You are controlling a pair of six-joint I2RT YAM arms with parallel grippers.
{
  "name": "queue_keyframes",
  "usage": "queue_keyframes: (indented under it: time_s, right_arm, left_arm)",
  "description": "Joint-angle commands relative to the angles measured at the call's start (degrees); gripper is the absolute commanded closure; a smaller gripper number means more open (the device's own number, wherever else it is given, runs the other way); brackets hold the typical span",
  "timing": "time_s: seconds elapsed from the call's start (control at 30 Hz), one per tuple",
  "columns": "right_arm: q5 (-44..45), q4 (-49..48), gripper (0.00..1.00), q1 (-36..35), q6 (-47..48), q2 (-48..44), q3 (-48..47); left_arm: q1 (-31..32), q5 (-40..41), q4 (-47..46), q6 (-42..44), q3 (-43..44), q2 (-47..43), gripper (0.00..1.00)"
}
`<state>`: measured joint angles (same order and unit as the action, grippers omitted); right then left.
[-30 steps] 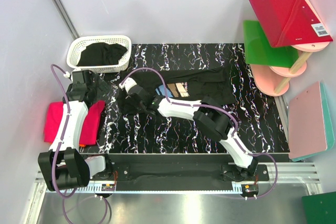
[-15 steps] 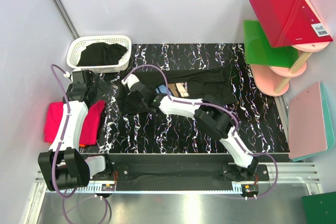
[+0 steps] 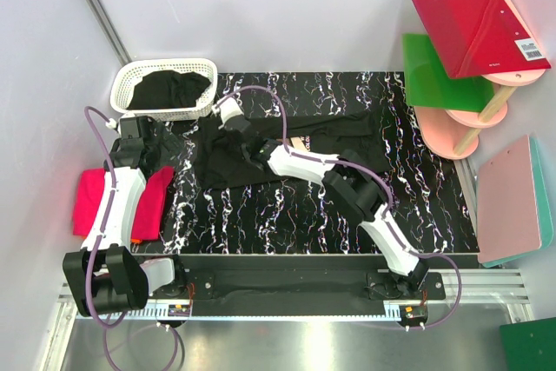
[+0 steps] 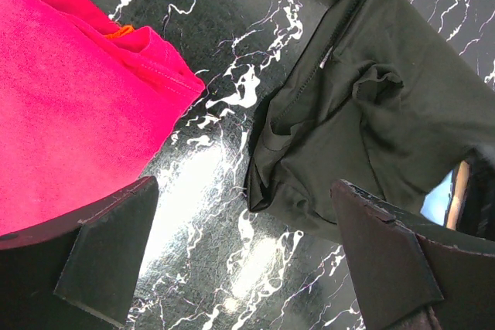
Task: Fold and stack the t-shirts
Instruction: Fold the other side of the tshirt into a rectangle
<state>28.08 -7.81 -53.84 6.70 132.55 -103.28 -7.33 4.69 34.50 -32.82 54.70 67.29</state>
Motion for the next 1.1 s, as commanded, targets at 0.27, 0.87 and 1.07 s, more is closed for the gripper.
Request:
queue_keyframes:
  time_s: [0.27, 0.87, 1.07]
  right_arm:
    - [14.4, -3.5, 0.57, 6.6, 8.5, 14.5, -21.2]
    - [24.6, -12.4, 0.11, 13.3, 6.6, -13.1, 12.8]
    - [18.3, 9.3, 1.0, 23.2, -3.4, -9.1, 5.2]
  left_arm:
    - [5.4, -3.9, -3.5, 0.2, -3.3, -3.5, 0.01]
    - [27.0, -4.9, -18.5, -1.0, -7.2, 4.1, 0.09]
    - [33.1, -4.9, -18.7, -0.2, 3.6, 21.8, 1.0]
